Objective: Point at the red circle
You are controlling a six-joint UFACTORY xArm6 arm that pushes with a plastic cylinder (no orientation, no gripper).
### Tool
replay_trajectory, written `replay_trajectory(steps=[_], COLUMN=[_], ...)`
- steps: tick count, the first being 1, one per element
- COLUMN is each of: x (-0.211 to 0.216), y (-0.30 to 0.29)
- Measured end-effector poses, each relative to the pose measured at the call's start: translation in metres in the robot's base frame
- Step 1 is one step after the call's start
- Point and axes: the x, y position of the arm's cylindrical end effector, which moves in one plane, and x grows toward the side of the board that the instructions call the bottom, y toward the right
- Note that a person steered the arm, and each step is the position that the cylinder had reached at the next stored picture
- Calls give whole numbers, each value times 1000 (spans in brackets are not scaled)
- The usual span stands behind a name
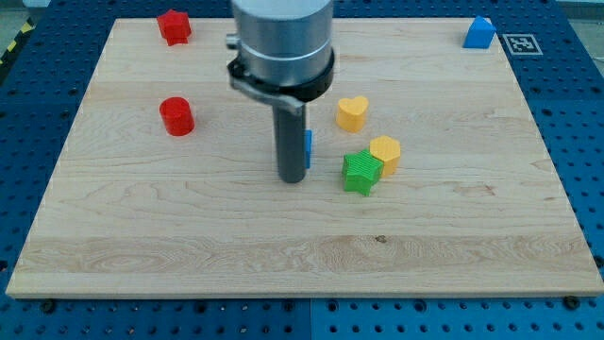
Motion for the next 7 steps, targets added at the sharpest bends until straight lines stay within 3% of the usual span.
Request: replay_trajectory(steps=[1,3,5,7], x=[-10,-13,-82,-97], y=[18,-96,-197,-208])
